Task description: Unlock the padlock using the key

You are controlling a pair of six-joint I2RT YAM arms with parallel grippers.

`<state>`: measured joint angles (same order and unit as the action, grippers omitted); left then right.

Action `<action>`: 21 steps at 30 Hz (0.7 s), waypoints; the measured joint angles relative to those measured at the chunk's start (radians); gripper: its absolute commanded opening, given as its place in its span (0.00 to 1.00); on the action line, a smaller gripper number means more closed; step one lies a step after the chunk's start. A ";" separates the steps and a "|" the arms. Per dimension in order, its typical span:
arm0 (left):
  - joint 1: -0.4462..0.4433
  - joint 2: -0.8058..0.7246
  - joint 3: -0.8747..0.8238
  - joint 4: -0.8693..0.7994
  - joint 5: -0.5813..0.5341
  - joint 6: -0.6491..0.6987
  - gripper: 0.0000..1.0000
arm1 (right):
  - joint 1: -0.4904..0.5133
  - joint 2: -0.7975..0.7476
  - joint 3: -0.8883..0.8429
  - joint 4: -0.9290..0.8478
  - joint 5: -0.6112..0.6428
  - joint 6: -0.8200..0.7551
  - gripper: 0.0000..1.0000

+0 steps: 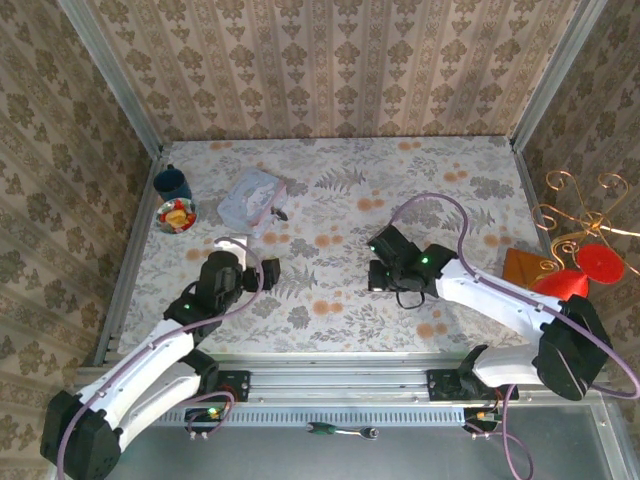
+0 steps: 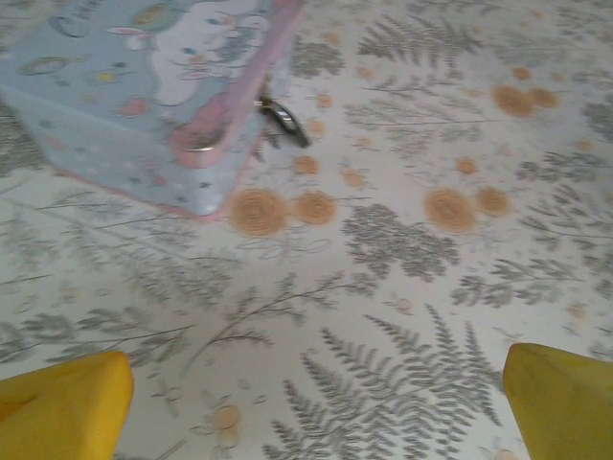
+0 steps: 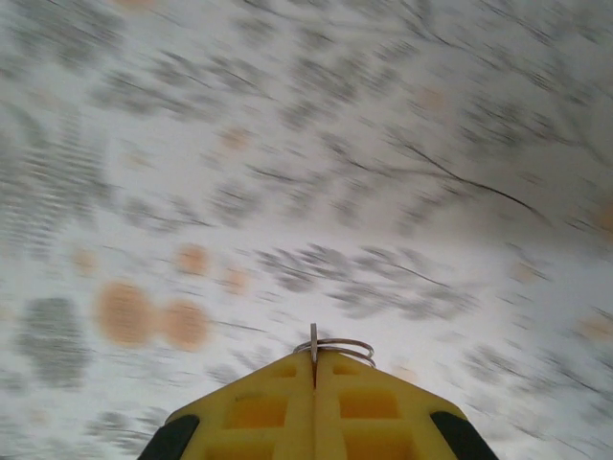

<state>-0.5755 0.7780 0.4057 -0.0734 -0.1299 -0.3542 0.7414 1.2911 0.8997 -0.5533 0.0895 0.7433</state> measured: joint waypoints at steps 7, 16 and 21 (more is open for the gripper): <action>-0.005 0.074 -0.047 0.182 0.195 0.000 1.00 | 0.051 0.054 0.000 0.376 -0.014 0.113 0.00; -0.103 0.069 -0.275 0.602 0.298 0.026 0.96 | 0.091 0.071 -0.047 0.661 0.047 0.280 0.00; -0.255 0.058 -0.341 0.782 0.246 0.143 0.84 | 0.148 0.056 -0.090 0.729 0.068 0.325 0.00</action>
<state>-0.8303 0.8364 0.0647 0.7090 0.1162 -0.2111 0.8890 1.3468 0.8093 0.1761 0.1574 1.0687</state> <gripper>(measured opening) 0.894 0.066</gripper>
